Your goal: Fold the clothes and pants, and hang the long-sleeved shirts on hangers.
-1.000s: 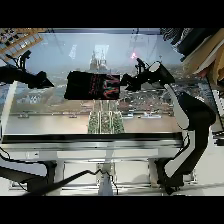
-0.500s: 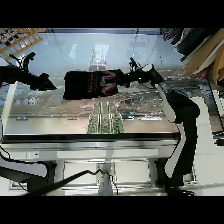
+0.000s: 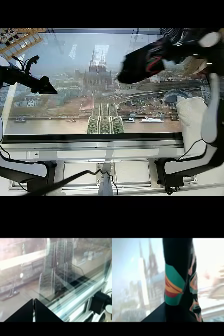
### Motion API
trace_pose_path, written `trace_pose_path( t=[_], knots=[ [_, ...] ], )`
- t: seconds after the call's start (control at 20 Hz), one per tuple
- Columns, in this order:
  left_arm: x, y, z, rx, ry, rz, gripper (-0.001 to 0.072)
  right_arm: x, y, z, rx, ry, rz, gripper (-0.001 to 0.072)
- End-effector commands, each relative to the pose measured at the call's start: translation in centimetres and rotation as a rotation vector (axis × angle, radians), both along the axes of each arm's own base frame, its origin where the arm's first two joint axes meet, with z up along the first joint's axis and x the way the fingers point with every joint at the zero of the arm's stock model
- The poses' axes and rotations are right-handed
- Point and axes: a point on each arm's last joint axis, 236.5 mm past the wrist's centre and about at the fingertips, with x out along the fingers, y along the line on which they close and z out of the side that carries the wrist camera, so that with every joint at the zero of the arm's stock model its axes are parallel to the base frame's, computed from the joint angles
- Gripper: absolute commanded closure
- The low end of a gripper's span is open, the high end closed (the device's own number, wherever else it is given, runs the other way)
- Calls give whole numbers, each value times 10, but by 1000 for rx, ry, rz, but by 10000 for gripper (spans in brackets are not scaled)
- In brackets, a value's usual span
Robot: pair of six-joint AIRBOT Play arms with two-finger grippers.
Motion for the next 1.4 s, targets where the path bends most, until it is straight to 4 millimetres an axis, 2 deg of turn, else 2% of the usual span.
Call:
trace_pose_path(
  t=[0.0, 0.05, 0.15, 0.25, 0.35, 0.45, 0.55, 0.65, 0.7, 0.75, 0.8, 0.85, 0.9, 0.95, 1.0, 1.05, 1.1, 1.15, 1.2, 1.25, 1.3, 1.35],
  knots=[
    [-5, -1, 1, -6, 17, -15, 697, -87, -117, 40, -144, 98, -259, 705],
    [-6, -1, 1, -6, 18, -16, 697, -114, -146, 42, -176, 136, -329, 705],
    [-6, -1, 1, -6, 18, -16, 698, -167, -188, 43, -203, 198, -465, 705],
    [-5, -1, 1, -6, 16, -16, 697, -225, -214, 23, -204, 322, -591, 703],
    [-5, -1, 1, -6, 10, -24, 697, -279, -221, -20, -168, 489, -671, 703],
    [-5, -1, 1, -6, 10, -24, 697, -329, -218, -68, -138, 654, -729, 703],
    [-5, -1, 1, -6, 7, -28, 697, -379, -212, -108, -124, 816, -778, 703],
    [-5, -1, 1, -7, 0, -35, 697, -412, -205, -136, -98, 934, -776, 696],
    [-5, -1, 1, -7, 1, -35, 697, -424, -202, -145, -100, 975, -739, 537],
    [-5, -1, 1, -7, 1, -36, 697, -432, -201, -150, -114, 1002, -689, 245],
    [-6, -1, 1, -7, 1, -36, 697, -439, -202, -151, -137, 1028, -647, 121],
    [-6, -1, 1, -7, 1, -37, 697, -440, -205, -148, -154, 1029, -625, 52],
    [-6, 0, 1, -7, 1, -35, 697, -433, -211, -142, -163, 1002, -631, 18],
    [-6, 0, 1, -6, -1, -36, 697, -416, -218, -132, -157, 930, -642, 19],
    [-5, 2, 1, -2, -18, -52, 697, -381, -222, -119, -120, 789, -649, 26],
    [-6, 7, -2, 27, -21, -58, 698, -334, -222, -101, -56, 597, -650, 73],
    [-5, 17, -6, 85, -24, -56, 699, -280, -214, -75, 37, 378, -625, 95],
    [0, 33, -11, 187, -28, -23, 700, -228, -194, -47, 111, 169, -533, 117],
    [7, 56, -12, 314, -38, 38, 700, -193, -164, -26, 136, 33, -403, 185],
    [17, 82, -5, 457, -77, 113, 700, -171, -135, -20, 119, -22, -292, 267],
    [26, 100, 10, 557, -144, 171, 699, -156, -103, -24, 73, -34, -187, 360],
    [39, 111, 34, 617, -252, 218, 699, -143, -79, -32, 5, -38, -116, 385]
  ],
)
